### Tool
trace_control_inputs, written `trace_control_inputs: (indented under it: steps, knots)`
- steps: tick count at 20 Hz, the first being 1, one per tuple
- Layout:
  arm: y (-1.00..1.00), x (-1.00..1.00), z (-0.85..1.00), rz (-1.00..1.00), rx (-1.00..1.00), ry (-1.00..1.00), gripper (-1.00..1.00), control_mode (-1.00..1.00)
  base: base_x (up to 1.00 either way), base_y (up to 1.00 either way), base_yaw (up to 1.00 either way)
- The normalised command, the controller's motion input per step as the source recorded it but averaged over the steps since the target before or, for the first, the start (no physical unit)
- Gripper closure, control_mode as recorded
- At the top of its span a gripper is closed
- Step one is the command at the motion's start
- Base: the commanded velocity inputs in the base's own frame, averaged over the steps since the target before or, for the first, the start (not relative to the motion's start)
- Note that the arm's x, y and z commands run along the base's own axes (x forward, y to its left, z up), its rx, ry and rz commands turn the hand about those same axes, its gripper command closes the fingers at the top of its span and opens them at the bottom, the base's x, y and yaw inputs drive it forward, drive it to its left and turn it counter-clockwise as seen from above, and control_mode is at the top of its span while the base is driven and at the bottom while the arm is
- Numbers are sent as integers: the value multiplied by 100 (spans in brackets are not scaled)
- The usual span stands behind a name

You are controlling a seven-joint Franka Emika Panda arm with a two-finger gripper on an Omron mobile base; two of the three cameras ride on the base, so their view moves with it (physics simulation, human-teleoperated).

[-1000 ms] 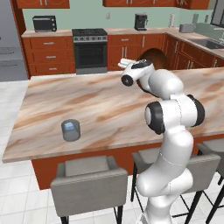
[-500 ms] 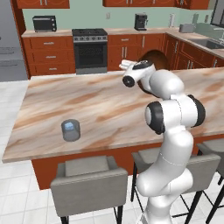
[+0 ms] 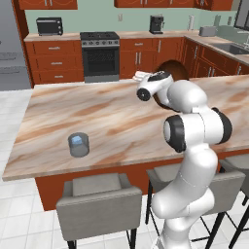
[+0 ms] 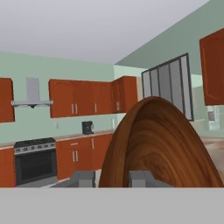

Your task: There are four ice cubes in the ice bowl. Place two ice cubes in each glass of water.

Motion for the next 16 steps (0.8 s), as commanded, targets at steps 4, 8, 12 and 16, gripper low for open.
trace_control_inputs:
  steps: [4,8,12,16]
  knots:
    - [0,-3,-25,0,0,0,100,-100,0,0,0]
    - [-3,0,-18,0,0,0,100,-100,0,0,0]
    - [-15,0,-22,0,0,0,100,-100,0,0,0]
    - [-19,0,-23,0,0,0,100,-100,0,0,0]
